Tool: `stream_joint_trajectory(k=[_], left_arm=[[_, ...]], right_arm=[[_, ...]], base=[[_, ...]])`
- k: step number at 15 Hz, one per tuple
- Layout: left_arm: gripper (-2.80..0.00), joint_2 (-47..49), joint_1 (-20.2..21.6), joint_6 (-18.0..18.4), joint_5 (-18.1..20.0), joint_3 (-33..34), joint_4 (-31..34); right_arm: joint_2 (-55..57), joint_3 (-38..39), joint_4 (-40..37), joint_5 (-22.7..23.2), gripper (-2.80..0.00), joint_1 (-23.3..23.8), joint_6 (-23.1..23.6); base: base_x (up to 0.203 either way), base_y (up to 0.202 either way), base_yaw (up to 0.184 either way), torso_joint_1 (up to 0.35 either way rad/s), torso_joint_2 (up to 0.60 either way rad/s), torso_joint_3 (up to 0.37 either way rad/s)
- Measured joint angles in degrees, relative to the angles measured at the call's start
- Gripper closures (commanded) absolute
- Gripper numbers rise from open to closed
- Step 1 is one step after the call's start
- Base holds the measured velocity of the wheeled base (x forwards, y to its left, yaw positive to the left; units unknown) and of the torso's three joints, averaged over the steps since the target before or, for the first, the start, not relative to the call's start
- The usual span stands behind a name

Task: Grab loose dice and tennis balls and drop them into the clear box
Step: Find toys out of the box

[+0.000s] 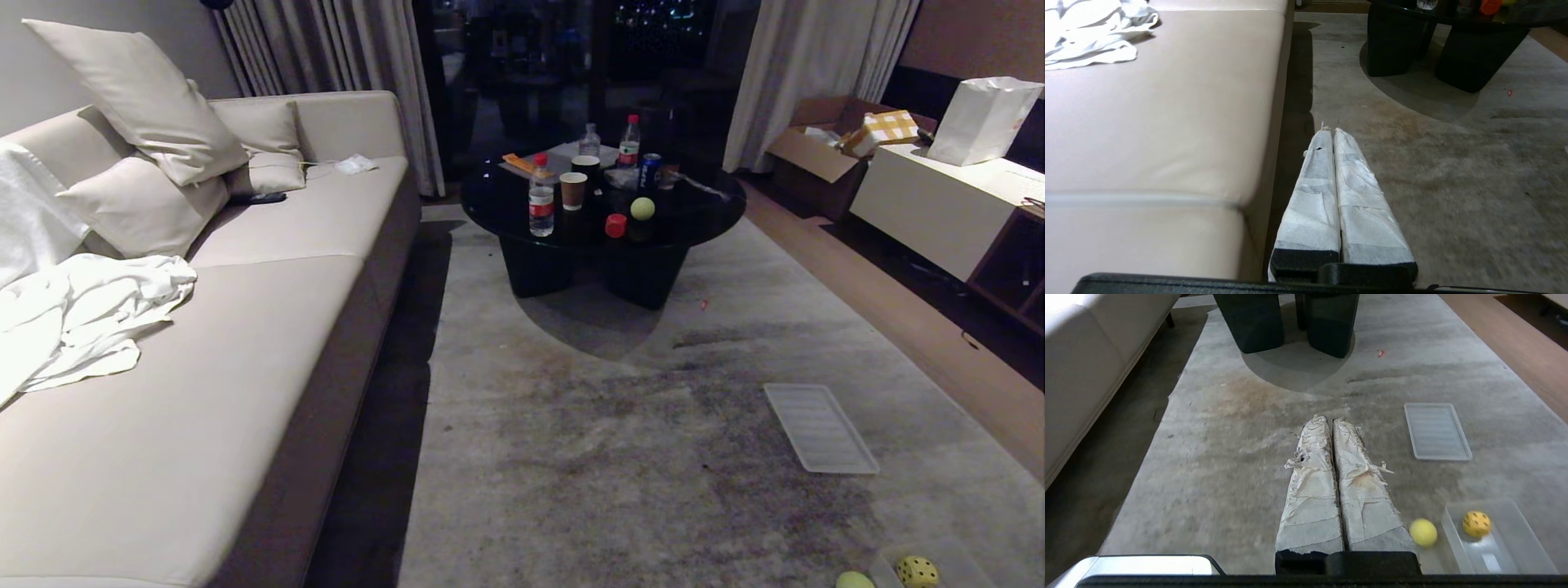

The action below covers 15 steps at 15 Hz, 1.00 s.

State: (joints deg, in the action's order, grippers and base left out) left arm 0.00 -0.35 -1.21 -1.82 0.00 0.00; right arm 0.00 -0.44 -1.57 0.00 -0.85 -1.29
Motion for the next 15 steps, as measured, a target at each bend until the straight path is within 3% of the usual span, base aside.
stream_joint_trajectory(k=[7,13,15], left_arm=[[0.0,0.0,0.0,0.5,0.2,0.0,0.1],[0.0,0.0,0.0,0.5,0.3,0.0,0.1],[0.0,0.0,0.0,0.5,0.3,0.0,0.1]], right_arm=[[0.0,0.0,0.0,-0.1,0.0,0.0,-0.1],[0.0,-0.1,0.0,-0.1,0.0,0.0,-0.1],[0.0,-0.1,0.0,-0.1,0.0,0.0,-0.1]], base=[[0.178,0.0,0.0,0.003,0.0,0.002],[0.011,0.0,0.0,0.001,0.0,0.0],[-0.001,0.007,-0.128,0.005,0.0,0.002]])
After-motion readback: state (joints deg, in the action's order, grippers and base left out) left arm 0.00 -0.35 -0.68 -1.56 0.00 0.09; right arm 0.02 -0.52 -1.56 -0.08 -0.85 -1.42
